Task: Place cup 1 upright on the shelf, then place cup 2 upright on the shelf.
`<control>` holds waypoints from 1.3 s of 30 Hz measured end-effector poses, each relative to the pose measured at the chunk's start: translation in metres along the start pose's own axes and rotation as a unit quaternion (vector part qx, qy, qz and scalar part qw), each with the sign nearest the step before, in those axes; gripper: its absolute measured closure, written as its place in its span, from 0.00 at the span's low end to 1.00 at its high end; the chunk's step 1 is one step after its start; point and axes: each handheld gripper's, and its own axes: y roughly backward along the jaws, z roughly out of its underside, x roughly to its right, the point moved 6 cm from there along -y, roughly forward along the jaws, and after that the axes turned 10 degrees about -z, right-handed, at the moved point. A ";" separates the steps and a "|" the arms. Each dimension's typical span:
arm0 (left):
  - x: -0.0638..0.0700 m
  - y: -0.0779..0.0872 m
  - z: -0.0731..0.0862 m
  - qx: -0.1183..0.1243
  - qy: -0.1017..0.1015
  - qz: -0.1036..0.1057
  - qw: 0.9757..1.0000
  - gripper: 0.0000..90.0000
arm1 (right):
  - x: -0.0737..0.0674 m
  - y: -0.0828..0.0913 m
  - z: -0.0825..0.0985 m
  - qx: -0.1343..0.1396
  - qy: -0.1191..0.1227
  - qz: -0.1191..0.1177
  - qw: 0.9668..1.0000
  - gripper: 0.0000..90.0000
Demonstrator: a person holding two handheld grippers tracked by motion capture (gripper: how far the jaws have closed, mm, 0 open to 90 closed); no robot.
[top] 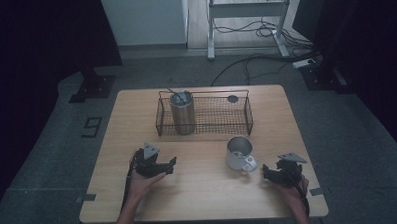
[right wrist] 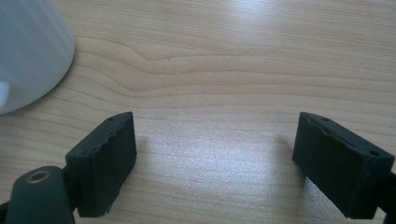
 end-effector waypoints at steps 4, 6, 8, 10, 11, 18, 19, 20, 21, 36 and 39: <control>0.001 -0.001 0.013 -0.012 -0.002 0.000 1.000 0.08 | 0.000 0.000 0.000 0.000 0.000 0.000 1.000 0.15; 0.002 -0.002 0.018 -0.016 -0.003 -0.001 1.000 0.08 | 0.000 0.000 0.000 0.000 0.000 0.000 1.000 0.15; 0.003 -0.002 0.021 -0.020 -0.004 0.001 1.000 0.08 | 0.000 0.000 0.000 0.000 0.000 0.000 1.000 0.14; 0.003 -0.003 0.022 -0.024 -0.009 -0.001 1.000 0.08 | 0.000 0.000 0.000 0.000 0.000 0.000 1.000 0.14; 0.003 -0.003 0.022 -0.024 -0.009 -0.001 1.000 0.08 | 0.000 0.000 0.000 0.000 0.000 0.000 1.000 0.14; 0.006 -0.002 0.026 -0.025 -0.006 0.001 1.000 0.08 | 0.000 -0.001 -0.001 -0.001 -0.004 0.003 1.000 0.14; 0.006 -0.002 0.027 -0.025 -0.003 0.002 1.000 0.08 | 0.000 -0.001 -0.001 0.000 -0.004 0.003 1.000 0.14; 0.006 -0.002 0.027 -0.025 0.000 0.004 1.000 0.08 | 0.000 -0.001 -0.001 0.000 -0.003 0.003 1.000 0.14; 0.005 -0.001 0.028 -0.027 0.000 0.004 1.000 0.08 | 0.000 -0.001 -0.001 0.000 -0.003 0.003 1.000 0.14; 0.006 0.002 0.031 -0.026 -0.004 0.006 1.000 0.08 | -0.006 0.011 -0.012 0.031 0.004 -0.020 0.999 0.15; 0.011 0.001 0.032 -0.032 -0.011 0.005 0.999 0.08 | -0.010 0.016 -0.015 0.040 0.009 -0.024 0.999 0.15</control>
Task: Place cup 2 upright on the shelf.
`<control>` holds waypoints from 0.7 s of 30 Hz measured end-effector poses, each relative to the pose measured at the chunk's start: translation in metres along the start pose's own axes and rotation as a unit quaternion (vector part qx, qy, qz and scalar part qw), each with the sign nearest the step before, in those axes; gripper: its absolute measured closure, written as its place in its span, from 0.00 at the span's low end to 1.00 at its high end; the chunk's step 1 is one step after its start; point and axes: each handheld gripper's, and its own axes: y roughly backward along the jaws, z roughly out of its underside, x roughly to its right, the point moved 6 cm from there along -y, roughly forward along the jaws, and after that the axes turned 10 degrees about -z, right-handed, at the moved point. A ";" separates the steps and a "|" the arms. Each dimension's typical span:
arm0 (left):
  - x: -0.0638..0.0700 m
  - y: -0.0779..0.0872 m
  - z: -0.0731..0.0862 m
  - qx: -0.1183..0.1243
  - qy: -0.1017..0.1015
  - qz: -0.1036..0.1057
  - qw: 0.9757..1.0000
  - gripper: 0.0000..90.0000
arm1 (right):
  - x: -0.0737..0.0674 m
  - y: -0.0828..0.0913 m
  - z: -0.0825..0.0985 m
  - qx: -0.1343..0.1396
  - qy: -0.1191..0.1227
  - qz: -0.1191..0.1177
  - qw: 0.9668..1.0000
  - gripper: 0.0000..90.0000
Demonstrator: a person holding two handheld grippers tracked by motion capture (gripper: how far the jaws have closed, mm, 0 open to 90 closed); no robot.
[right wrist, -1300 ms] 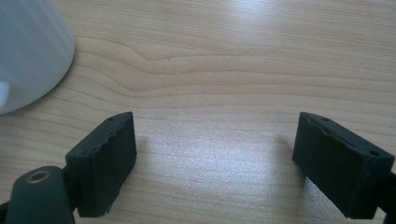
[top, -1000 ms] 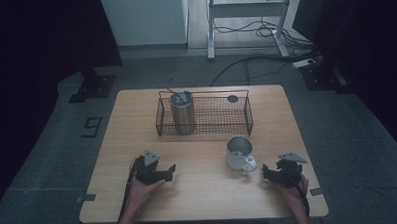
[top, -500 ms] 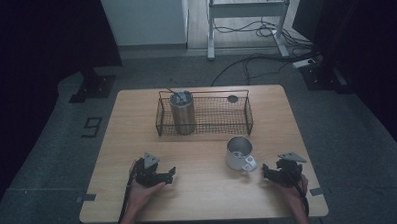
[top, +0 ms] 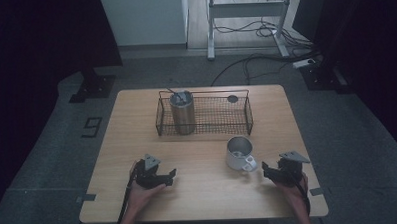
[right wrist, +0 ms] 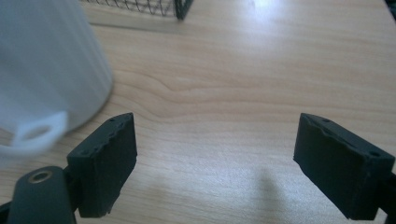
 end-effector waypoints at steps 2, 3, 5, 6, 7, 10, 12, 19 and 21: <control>0.003 0.000 0.000 -0.002 -0.005 -0.002 1.000 0.09 | -0.004 0.003 -0.004 0.007 0.003 -0.004 1.000 0.15; 0.004 0.000 0.000 -0.001 -0.004 -0.002 1.000 0.10 | -0.005 0.005 -0.006 0.012 0.003 -0.008 1.000 0.15; 0.006 -0.001 0.001 -0.002 -0.008 0.000 1.000 0.10 | -0.010 0.010 -0.010 0.022 0.001 -0.018 1.000 0.15; 0.006 -0.001 0.001 -0.002 -0.008 0.000 1.000 0.10 | -0.010 0.010 -0.010 0.022 0.001 -0.018 1.000 0.15; 0.007 -0.001 0.001 -0.004 -0.009 0.000 1.000 0.10 | -0.013 0.014 -0.014 0.028 0.006 -0.017 0.999 0.15; 0.006 0.000 0.001 -0.004 -0.008 0.000 1.000 0.10 | -0.018 0.018 -0.019 0.035 0.007 -0.024 0.999 0.15; 0.005 0.000 0.002 -0.005 -0.007 0.000 1.000 0.10 | -0.021 0.022 -0.022 0.040 0.009 -0.029 0.999 0.15; 0.005 0.001 0.002 -0.004 -0.002 0.005 1.000 0.10 | -0.036 0.036 -0.037 0.064 0.025 -0.045 0.997 0.15; 0.005 0.001 0.002 -0.005 -0.003 0.006 1.000 0.10 | -0.041 0.039 -0.040 0.069 0.029 -0.050 0.996 0.15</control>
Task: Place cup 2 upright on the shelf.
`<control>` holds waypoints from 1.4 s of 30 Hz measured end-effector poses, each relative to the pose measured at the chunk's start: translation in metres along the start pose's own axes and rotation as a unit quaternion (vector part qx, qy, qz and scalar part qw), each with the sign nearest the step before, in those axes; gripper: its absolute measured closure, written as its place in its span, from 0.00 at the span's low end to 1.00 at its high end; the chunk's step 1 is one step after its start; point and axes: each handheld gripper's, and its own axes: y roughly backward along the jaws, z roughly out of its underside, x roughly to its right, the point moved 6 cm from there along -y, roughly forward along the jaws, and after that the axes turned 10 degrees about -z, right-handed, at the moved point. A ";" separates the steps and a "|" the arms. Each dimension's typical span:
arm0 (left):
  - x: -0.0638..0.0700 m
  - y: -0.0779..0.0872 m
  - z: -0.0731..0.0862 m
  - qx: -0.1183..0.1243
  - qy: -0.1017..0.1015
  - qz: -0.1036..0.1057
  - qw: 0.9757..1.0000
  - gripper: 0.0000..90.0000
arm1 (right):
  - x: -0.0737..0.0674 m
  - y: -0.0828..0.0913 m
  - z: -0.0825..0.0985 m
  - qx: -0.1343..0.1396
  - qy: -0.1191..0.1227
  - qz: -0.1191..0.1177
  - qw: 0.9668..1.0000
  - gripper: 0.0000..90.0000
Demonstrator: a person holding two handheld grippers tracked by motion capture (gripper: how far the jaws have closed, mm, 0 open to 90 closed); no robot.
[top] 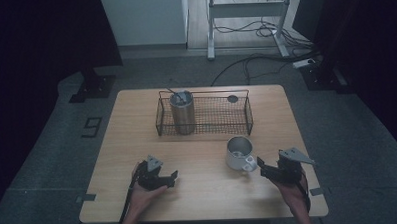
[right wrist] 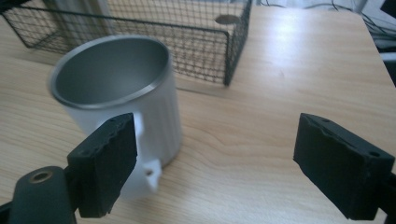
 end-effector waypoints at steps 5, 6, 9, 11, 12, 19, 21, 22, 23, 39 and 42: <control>0.001 -0.001 0.001 -0.002 0.000 0.003 1.000 0.10 | -0.007 0.001 -0.007 0.006 0.005 -0.011 1.000 0.15; 0.002 0.000 0.001 -0.002 0.004 0.009 1.000 0.10 | -0.009 0.000 -0.009 0.007 0.006 -0.014 1.000 0.15; 0.002 0.001 0.001 -0.004 0.014 0.021 1.000 0.10 | -0.012 -0.001 -0.011 0.005 0.008 -0.017 1.000 0.14; 0.000 0.001 0.001 -0.003 0.021 0.025 0.999 0.10 | -0.014 -0.003 -0.016 0.004 0.011 -0.021 1.000 0.14; 0.000 0.002 0.001 -0.003 0.021 0.024 0.999 0.10 | -0.015 -0.004 -0.017 0.004 0.011 -0.024 1.000 0.14; 0.000 0.001 0.001 -0.005 0.021 0.026 0.999 0.10 | -0.022 -0.014 -0.020 -0.005 0.019 -0.029 0.999 0.14; 0.002 0.000 0.002 -0.008 0.018 0.027 0.999 0.10 | -0.028 -0.020 -0.023 -0.008 0.024 -0.036 0.999 0.14; 0.002 0.000 0.002 -0.008 0.017 0.028 0.999 0.10 | -0.030 -0.022 -0.025 -0.007 0.027 -0.038 0.999 0.14; 0.003 0.000 0.002 -0.009 0.015 0.028 0.999 0.10 | -0.032 -0.024 -0.026 -0.007 0.028 -0.040 0.999 0.14; 0.005 -0.001 0.004 -0.014 0.018 0.033 0.999 0.10 | -0.048 -0.044 -0.034 -0.015 0.035 -0.059 0.998 0.11; 0.005 -0.001 0.004 -0.016 0.018 0.034 0.999 0.10 | -0.050 -0.047 -0.033 -0.018 0.035 -0.059 0.997 0.09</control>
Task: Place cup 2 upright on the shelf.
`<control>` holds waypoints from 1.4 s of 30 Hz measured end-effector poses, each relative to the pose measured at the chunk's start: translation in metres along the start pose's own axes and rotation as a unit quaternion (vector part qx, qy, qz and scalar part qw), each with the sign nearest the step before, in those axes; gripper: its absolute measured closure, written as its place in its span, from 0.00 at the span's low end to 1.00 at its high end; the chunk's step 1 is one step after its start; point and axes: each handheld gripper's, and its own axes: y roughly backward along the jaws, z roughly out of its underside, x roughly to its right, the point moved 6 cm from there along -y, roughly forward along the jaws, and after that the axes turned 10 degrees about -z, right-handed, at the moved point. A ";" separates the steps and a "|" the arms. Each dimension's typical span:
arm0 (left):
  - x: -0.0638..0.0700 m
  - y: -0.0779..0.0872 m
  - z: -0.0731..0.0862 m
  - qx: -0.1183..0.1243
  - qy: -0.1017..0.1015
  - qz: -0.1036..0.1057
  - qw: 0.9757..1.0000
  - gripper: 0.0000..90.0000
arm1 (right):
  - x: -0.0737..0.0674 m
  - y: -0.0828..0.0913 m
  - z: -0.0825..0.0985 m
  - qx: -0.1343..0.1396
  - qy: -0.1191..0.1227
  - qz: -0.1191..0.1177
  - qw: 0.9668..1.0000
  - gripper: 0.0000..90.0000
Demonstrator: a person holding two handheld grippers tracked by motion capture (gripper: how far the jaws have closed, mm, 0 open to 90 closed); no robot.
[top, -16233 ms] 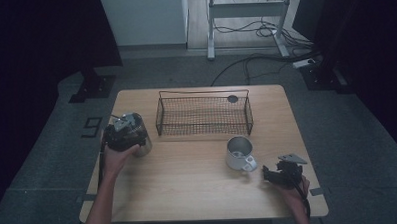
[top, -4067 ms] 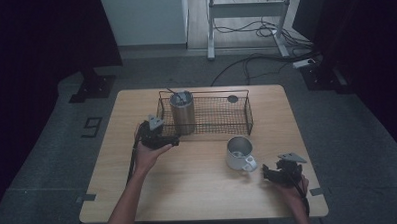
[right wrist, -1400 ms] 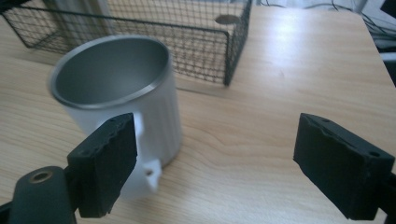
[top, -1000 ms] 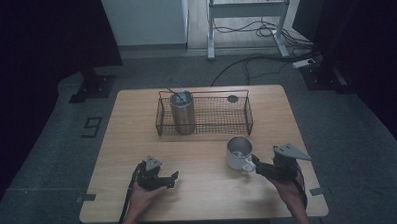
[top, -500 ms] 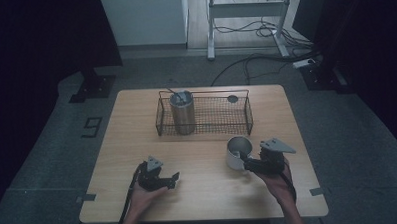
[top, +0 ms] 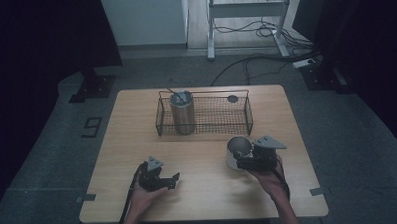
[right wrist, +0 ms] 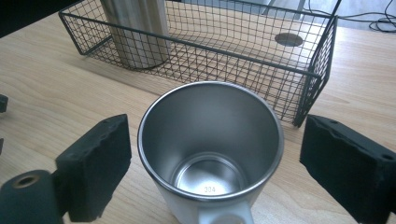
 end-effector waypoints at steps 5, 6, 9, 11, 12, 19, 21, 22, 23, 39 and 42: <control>0.000 0.000 0.000 -0.001 0.000 0.001 1.000 0.11 | -0.001 -0.007 0.001 -0.007 0.001 0.005 1.000 0.06; 0.000 0.000 0.000 -0.001 0.000 0.001 1.000 0.11 | -0.001 -0.008 0.001 -0.009 0.002 0.007 1.000 0.06; 0.000 0.000 0.000 -0.001 0.000 0.001 1.000 0.11 | 0.000 -0.013 0.002 -0.012 0.000 0.011 1.000 0.04; -0.001 0.000 0.000 -0.001 0.001 0.001 1.000 0.12 | 0.001 -0.015 0.002 -0.015 -0.001 0.010 1.000 0.04; -0.001 0.000 0.000 -0.002 0.001 0.002 1.000 0.12 | 0.001 -0.016 0.003 -0.017 -0.001 0.010 1.000 0.03; -0.001 0.000 0.000 -0.002 0.004 0.001 1.000 0.12 | 0.003 -0.023 0.006 -0.027 0.000 0.012 1.000 0.01; -0.001 -0.001 0.000 -0.002 0.004 0.001 1.000 0.12 | 0.002 -0.025 0.007 -0.030 -0.004 0.007 1.000 0.01; -0.001 -0.001 0.000 -0.002 0.005 0.001 1.000 0.12 | 0.002 -0.025 0.007 -0.031 -0.001 0.008 0.999 0.01; -0.001 -0.001 0.000 -0.002 0.005 0.000 1.000 0.12 | 0.002 -0.026 0.007 -0.032 0.000 0.009 0.999 0.00; -0.001 -0.002 0.001 -0.005 0.000 -0.002 1.000 0.12 | 0.004 -0.040 0.018 -0.066 0.010 0.019 0.998 0.06; -0.001 -0.002 0.001 -0.005 -0.004 -0.008 1.000 0.12 | 0.004 -0.041 0.020 -0.068 0.015 0.022 0.997 0.07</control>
